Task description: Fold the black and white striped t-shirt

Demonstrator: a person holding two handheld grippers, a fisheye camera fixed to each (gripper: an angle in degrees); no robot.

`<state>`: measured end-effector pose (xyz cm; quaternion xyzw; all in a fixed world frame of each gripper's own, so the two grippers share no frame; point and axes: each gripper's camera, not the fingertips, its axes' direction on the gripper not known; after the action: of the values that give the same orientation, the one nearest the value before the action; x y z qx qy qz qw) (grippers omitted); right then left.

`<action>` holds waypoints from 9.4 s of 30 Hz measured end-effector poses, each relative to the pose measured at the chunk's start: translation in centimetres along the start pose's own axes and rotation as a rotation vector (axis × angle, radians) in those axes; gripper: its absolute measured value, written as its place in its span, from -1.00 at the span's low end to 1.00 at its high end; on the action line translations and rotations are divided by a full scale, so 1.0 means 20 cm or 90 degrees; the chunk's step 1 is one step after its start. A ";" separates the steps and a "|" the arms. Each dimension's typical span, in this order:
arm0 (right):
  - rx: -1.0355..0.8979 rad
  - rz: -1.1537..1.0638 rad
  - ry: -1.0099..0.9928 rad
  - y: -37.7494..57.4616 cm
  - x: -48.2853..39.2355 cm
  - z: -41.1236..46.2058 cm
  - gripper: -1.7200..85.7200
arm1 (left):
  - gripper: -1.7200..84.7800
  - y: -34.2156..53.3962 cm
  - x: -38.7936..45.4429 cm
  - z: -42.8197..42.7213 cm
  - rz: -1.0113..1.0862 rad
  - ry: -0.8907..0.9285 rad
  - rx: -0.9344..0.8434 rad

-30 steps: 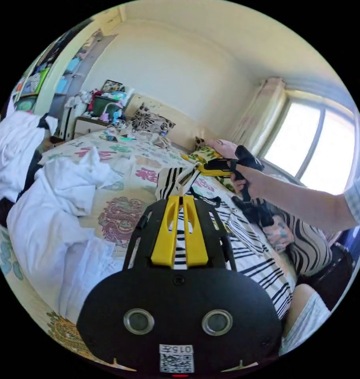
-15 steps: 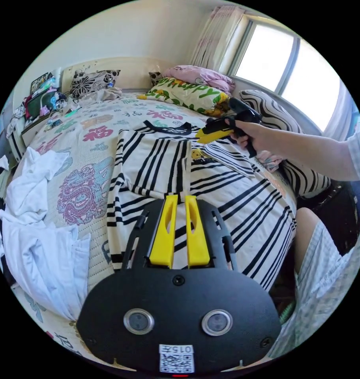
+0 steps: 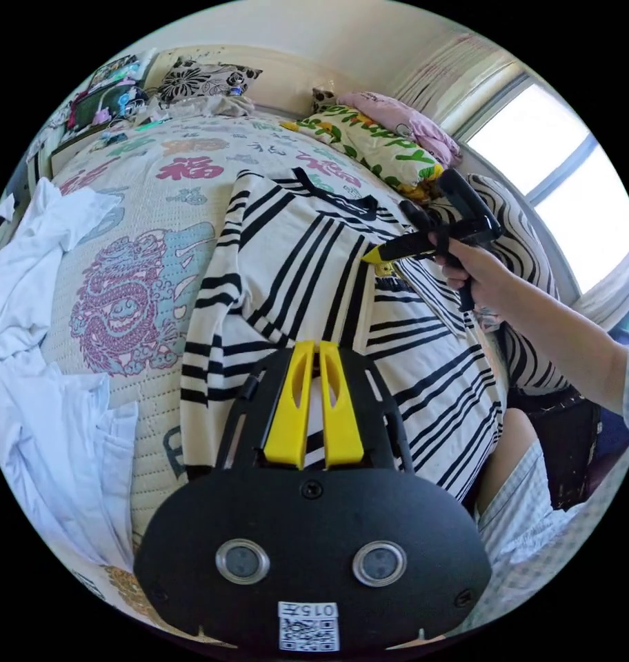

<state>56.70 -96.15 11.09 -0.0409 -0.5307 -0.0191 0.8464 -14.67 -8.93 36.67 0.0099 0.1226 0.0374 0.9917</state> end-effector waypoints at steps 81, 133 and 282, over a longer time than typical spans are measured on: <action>0.142 -0.012 0.258 0.60 -0.80 -1.84 -0.96 | -0.96 -1.83 0.63 0.22 0.284 -0.198 -0.048; -0.005 0.024 0.020 3.21 -1.26 -1.42 -0.96 | -0.94 0.47 0.51 -0.29 0.080 -0.007 -0.164; 0.192 -0.055 -0.139 1.82 -0.24 -1.40 -0.84 | -0.80 1.18 1.95 0.51 0.441 0.271 -0.175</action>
<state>82.37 -62.53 -7.11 0.1078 -0.6172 0.0288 0.7788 23.92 17.41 37.77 -0.0896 0.3078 0.3855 0.8652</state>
